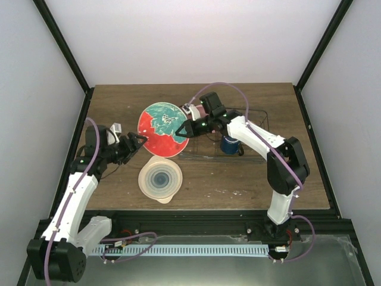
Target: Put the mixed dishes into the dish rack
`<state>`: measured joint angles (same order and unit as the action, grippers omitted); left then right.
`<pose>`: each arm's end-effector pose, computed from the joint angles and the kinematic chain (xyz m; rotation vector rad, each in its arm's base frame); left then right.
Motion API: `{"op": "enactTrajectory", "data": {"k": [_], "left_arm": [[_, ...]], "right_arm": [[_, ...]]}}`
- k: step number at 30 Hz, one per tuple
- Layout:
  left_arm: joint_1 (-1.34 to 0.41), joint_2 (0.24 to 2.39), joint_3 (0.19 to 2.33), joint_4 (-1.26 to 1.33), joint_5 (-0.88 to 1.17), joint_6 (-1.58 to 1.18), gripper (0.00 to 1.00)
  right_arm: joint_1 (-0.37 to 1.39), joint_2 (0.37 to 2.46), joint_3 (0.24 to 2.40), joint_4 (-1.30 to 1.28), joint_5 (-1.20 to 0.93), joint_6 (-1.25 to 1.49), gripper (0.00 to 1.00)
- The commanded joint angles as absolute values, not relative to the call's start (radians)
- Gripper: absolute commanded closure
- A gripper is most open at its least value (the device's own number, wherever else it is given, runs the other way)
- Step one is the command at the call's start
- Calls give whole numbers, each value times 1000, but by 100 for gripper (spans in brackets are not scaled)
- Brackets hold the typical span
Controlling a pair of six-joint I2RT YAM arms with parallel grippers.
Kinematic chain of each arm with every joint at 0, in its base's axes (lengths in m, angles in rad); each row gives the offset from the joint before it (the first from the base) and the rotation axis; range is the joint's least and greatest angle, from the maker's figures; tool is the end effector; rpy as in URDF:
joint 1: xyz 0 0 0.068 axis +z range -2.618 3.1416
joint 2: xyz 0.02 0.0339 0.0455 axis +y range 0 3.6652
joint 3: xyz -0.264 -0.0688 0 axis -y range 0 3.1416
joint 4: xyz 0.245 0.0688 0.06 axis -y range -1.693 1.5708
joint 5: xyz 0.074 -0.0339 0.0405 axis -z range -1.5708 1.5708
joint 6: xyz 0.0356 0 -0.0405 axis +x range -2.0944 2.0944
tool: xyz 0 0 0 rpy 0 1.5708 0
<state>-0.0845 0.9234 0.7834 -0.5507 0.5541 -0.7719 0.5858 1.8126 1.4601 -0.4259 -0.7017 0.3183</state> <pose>0.1899 -0.0349 0.2829 -0.4946 2.3138 -1.0652 0.3255 0.2436 0.2705 -0.6951 2.3666 1.2482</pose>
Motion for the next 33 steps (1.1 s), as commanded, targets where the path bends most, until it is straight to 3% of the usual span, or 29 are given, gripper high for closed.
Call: {"op": "enactTrajectory", "data": {"k": [1, 16, 19, 21, 26, 33], "left_arm": [[-86, 956, 835, -523, 547, -706, 17], [-45, 1085, 978, -571, 524, -600, 14], [-40, 1114, 1025, -598, 493, -566, 6], [-37, 1139, 1058, -629, 459, -546, 0], [-31, 1214, 1138, -672, 380, -509, 0], [-29, 1300, 1193, -665, 365, -492, 0]], "right_arm": [[552, 1731, 1540, -422, -659, 208, 99], [536, 1668, 1717, -660, -429, -84, 99], [535, 1621, 1728, -690, -328, -163, 99], [536, 1584, 1727, -707, -247, -225, 99], [536, 1510, 1705, -735, -93, -384, 99], [536, 1351, 1538, -589, -67, -676, 99]]}}
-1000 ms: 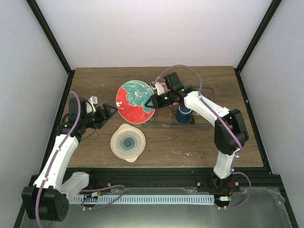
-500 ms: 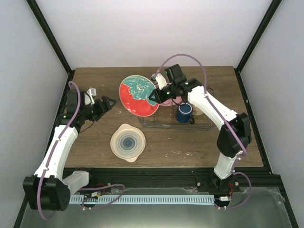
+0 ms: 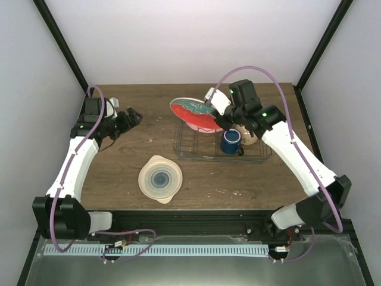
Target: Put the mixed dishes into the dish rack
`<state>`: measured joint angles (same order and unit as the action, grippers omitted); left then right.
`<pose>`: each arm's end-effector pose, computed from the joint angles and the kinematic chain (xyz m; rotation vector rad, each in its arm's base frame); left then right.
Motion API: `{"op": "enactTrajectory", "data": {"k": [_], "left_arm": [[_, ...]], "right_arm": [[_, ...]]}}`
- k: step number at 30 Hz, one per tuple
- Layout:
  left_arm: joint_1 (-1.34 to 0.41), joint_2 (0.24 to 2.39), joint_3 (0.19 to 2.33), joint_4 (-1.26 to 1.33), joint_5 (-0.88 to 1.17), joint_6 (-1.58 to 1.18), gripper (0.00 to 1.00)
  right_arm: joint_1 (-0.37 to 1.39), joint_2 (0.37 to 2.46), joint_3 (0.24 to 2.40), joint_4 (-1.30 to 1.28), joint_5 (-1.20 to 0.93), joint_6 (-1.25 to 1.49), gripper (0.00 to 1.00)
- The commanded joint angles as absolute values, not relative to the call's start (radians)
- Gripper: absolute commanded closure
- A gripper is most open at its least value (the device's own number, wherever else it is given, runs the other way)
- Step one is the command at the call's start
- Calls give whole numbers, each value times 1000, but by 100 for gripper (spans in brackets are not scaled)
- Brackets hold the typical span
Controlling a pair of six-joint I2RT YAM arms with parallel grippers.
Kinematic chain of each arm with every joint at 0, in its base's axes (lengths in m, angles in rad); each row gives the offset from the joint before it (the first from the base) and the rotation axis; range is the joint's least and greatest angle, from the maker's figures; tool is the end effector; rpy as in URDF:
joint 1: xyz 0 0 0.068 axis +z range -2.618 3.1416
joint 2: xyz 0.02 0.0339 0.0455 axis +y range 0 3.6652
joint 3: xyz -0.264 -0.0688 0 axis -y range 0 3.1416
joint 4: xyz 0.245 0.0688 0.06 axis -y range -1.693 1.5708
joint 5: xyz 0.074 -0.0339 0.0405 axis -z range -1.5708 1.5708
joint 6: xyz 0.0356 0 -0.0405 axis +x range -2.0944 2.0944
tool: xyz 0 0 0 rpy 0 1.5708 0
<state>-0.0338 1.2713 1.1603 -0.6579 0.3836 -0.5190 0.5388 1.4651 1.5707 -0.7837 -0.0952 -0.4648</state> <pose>0.2686 -0.0224 0.3238 -0.3807 2.3521 -0.7183 0.2684 0.1644 0.3929 -1.1266 1.9469 0.1469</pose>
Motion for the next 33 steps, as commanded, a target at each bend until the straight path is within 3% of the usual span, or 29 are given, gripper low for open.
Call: {"op": "enactTrajectory", "data": {"k": [1, 17, 33], "left_arm": [[-29, 1307, 1193, -656, 368, -494, 0], [-29, 1364, 1184, -595, 383, -531, 0], [-29, 1444, 1230, -594, 384, -525, 0]], "right_arm": [[536, 1339, 1525, -583, -54, -710, 99], [525, 1342, 1343, -475, 26, -949, 99], [491, 1460, 1386, -444, 44, -929, 99]]}}
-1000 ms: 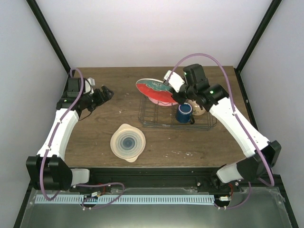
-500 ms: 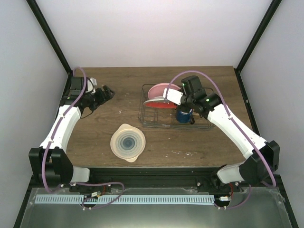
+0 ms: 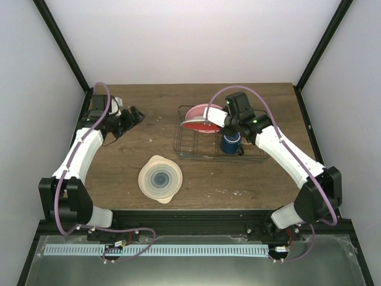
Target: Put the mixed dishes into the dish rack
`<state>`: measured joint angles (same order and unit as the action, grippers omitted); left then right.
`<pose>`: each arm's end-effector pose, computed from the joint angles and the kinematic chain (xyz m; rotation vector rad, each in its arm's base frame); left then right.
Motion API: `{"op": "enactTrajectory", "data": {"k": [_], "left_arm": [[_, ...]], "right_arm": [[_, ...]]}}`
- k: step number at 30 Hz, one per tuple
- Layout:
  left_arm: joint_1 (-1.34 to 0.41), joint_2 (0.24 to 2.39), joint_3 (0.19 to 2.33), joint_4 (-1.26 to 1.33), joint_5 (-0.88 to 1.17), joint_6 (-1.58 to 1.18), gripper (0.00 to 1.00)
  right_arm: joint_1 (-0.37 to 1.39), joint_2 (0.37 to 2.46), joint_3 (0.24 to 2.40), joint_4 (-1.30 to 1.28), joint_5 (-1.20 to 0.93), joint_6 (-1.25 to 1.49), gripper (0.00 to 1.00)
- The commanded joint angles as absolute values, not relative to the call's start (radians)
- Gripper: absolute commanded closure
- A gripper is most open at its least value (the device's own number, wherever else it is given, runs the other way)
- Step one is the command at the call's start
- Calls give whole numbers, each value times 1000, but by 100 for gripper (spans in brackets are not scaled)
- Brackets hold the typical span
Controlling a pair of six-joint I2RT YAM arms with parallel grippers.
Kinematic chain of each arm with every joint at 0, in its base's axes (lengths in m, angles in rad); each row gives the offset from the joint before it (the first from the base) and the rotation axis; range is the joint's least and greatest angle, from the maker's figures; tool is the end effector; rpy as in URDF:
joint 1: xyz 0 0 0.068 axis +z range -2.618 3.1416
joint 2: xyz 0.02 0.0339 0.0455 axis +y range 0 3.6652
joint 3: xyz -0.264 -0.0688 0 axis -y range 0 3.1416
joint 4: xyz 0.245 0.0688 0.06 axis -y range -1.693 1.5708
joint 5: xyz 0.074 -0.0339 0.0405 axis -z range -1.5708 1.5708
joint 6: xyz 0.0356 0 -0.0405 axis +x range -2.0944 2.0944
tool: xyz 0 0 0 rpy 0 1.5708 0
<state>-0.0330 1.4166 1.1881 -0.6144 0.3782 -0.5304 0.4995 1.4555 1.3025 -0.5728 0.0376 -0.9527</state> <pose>0.3023 -0.0231 0.2974 -0.4303 2.4208 -0.7105 0.2841 0.1535 0.3250 -1.5202 1.7415 -0.2758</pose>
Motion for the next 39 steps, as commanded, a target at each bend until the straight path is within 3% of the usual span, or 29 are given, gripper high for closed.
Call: {"op": "enactTrajectory", "data": {"k": [1, 25, 39], "left_arm": [[-29, 1452, 1236, -594, 388, -525, 0], [-29, 1591, 1319, -667, 411, -486, 0], [-39, 1530, 1236, -787, 304, -475, 0]], "right_arm": [[491, 1468, 1391, -447, 46, -925, 99], [491, 1565, 1414, -576, 52, -827, 99], [491, 1580, 1390, -586, 26, -791, 70]]}}
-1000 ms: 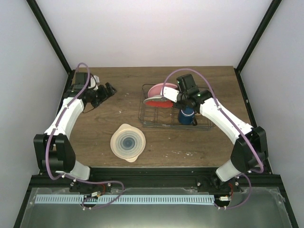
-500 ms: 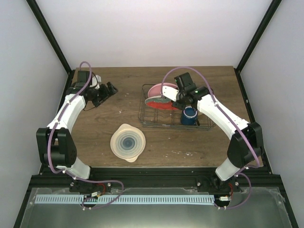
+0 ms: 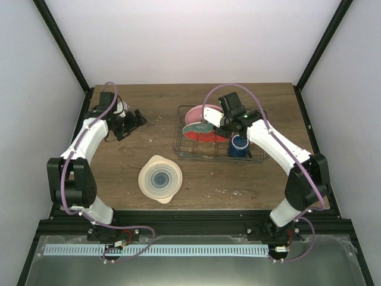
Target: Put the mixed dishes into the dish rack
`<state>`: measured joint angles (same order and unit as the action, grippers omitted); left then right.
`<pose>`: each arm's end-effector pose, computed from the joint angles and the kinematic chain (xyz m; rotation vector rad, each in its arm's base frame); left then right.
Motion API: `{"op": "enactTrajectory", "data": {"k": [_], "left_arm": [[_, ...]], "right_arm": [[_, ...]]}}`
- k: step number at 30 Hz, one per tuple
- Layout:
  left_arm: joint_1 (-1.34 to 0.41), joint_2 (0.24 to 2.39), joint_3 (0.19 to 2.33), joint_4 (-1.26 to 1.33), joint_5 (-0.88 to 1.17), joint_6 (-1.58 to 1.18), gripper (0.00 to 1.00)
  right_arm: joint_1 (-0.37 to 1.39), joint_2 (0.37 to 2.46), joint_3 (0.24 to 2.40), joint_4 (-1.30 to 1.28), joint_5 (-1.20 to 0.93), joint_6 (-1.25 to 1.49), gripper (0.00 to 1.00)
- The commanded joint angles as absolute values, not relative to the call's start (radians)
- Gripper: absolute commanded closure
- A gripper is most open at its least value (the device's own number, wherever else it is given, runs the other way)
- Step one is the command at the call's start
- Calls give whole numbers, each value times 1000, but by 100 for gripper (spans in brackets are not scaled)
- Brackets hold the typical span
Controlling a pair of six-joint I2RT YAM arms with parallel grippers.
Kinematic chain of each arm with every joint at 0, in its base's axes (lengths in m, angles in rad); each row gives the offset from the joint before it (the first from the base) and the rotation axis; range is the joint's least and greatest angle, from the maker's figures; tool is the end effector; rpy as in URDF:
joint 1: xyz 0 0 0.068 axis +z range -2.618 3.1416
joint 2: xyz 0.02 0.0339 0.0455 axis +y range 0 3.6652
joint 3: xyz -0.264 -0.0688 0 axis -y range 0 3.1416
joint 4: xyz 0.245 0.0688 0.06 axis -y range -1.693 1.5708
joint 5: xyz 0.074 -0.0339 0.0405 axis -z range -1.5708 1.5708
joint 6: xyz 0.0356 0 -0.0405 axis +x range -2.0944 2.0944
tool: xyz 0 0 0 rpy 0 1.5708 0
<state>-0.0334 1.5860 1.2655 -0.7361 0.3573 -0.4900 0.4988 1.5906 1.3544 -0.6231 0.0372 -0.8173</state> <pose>0.3276 -0.0234 0.2638 -0.4798 2.6239 -0.6460 0.3071 0.1658 0.2955 -1.4778 1.9394 -0.1884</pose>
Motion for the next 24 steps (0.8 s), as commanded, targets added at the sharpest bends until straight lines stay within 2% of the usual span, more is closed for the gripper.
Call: {"op": "enactTrajectory", "data": {"k": [1, 4, 10, 15, 20, 24], "left_arm": [[-42, 1519, 1226, -790, 296, -475, 0], [-57, 1491, 1197, -804, 285, -477, 0], [-104, 1434, 1150, -870, 245, -477, 0], [-166, 1375, 1090, -952, 191, -487, 0], [-181, 1295, 998, -1031, 142, -494, 0], [-187, 1254, 913, -1061, 131, -494, 0]], "right_arm": [[491, 1579, 1393, -592, 25, -789, 68], [491, 1572, 1403, -615, 21, -776, 61], [501, 1545, 1455, -683, 4, -733, 60], [526, 1521, 1491, -722, 10, -672, 53], [541, 1530, 1540, -748, -4, -554, 53], [559, 1565, 1580, -760, -4, -449, 58]]}}
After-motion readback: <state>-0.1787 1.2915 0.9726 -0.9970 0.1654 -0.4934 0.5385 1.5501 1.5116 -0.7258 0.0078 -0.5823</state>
